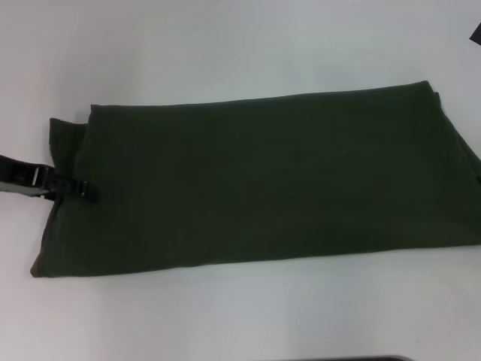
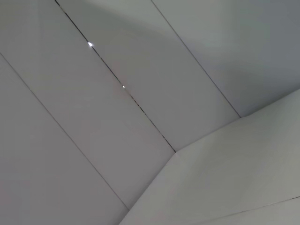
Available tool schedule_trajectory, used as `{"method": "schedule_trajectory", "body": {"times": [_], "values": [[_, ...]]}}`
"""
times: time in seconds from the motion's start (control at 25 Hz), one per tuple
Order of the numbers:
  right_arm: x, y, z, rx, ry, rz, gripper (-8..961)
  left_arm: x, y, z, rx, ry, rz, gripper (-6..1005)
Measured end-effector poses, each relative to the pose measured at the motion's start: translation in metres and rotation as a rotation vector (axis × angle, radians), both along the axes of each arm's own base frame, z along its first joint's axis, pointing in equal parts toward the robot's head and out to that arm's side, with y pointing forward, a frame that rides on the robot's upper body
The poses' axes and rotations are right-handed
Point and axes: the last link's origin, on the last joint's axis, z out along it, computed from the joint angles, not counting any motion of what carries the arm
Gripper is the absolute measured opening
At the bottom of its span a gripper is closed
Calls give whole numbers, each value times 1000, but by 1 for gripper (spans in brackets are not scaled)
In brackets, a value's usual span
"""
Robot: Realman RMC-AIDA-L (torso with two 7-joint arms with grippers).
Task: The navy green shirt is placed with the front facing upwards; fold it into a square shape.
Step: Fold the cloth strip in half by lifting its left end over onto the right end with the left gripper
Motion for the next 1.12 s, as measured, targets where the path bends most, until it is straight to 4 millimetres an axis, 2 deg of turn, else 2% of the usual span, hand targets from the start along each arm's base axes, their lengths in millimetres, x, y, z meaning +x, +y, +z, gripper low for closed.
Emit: {"method": "schedule_trajectory", "body": {"times": [0.44, 1.12], "values": [[0, 1, 1, -1, 0, 0, 542, 9, 6, -2, -4, -11, -34, 900], [-1, 3, 2, 8, 3, 3, 542, 9, 13, -2, 13, 33, -62, 900]]}}
